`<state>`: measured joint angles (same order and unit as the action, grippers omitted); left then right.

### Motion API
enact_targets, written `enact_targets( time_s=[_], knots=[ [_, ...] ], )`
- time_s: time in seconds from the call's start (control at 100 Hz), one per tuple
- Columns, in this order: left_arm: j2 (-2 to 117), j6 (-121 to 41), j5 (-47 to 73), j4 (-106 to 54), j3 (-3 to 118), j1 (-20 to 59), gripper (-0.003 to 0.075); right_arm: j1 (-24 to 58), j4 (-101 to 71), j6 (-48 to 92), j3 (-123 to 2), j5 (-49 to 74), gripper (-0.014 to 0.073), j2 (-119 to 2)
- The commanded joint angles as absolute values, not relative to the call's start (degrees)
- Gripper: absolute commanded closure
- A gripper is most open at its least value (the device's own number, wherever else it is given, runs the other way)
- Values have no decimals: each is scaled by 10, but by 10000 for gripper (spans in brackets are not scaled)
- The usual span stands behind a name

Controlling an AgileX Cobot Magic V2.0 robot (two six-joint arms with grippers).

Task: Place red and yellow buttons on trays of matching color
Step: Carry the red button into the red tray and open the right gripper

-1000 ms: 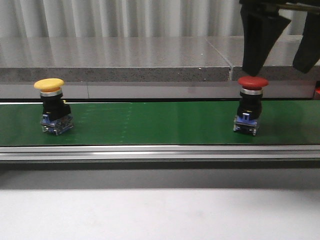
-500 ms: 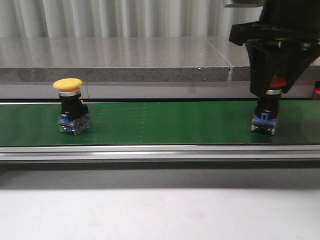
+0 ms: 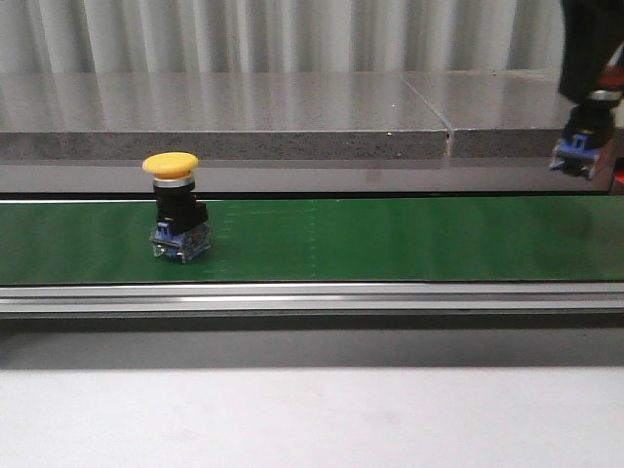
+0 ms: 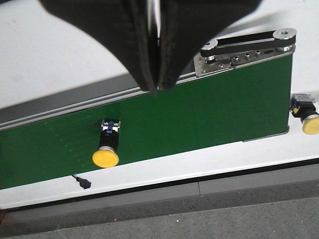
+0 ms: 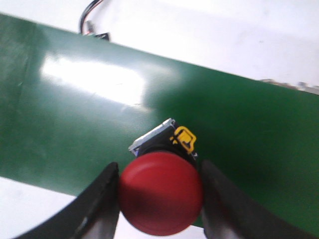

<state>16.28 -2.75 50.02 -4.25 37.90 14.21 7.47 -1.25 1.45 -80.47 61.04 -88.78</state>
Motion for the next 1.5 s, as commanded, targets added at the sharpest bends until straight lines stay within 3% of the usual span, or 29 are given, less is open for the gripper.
enact_targets(
  time_s=[0.0,0.35,0.68,1.07,1.49],
  knots=[
    [169,-28,461,-47,392,147,741,19,-9,14,-826,593,454,-858],
    [169,-28,461,-47,392,147,741,-164,-10,-17,-826,555,454,-857],
    [169,-28,461,-47,392,147,741,-267,-11,-65,-880,557,454,-914],
    [169,-28,461,-47,392,147,741,-295,-21,-67,-1006,556,454,-1043],
    [169,-28,461,-47,392,147,741,-295,-48,-67,-1024,460,454,-1147]
  ],
)
